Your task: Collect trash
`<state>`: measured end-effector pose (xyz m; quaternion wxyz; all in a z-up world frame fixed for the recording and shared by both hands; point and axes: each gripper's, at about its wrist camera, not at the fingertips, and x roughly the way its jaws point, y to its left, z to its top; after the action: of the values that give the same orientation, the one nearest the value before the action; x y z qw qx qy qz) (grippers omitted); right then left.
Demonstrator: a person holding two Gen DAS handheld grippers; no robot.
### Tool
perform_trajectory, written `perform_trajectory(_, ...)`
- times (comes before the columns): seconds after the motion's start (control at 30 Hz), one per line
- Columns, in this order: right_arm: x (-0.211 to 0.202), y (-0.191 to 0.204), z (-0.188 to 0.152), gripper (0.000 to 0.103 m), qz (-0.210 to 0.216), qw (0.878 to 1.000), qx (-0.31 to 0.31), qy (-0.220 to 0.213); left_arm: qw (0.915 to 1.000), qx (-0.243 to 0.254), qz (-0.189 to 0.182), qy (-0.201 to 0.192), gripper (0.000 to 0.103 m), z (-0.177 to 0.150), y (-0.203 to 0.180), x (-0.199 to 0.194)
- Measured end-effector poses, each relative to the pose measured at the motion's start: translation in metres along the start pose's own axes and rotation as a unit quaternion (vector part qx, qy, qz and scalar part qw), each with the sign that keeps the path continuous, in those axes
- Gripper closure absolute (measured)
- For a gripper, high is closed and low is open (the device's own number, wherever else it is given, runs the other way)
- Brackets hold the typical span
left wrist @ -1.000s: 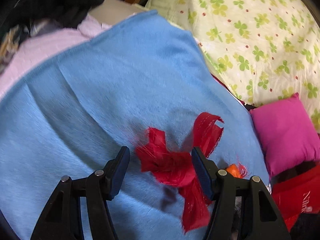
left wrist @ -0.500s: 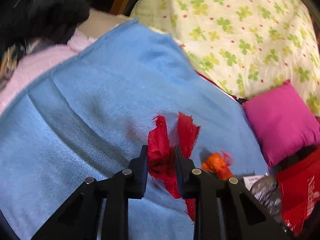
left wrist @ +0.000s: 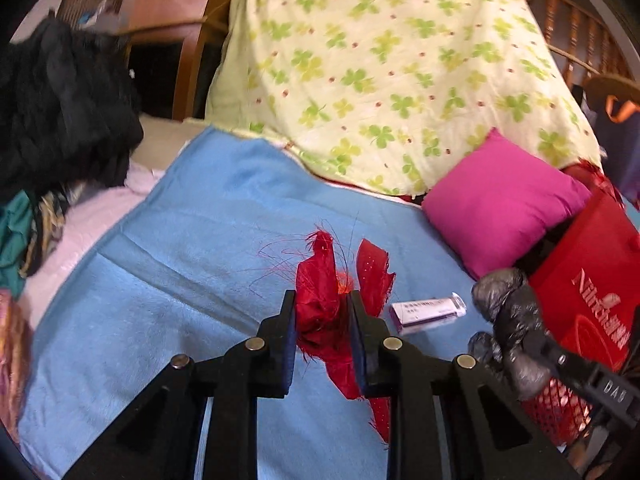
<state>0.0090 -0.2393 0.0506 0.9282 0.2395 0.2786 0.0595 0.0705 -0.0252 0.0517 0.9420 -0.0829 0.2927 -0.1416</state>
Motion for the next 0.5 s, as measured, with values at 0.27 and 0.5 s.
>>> perform_trajectory(0.27, -0.056, -0.013, -0.022, 0.068, -0.007, 1.000, 0.003, -0.021, 0.9984, 0.055, 0.001, -0.014, 0.078, -0.031, -0.039, -0.028)
perform_trajectory(0.5, -0.064, -0.024, -0.027, 0.068, -0.017, 1.000, -0.003, -0.017, 0.9937, 0.108, 0.010, -0.027, 0.078, -0.043, -0.068, -0.033)
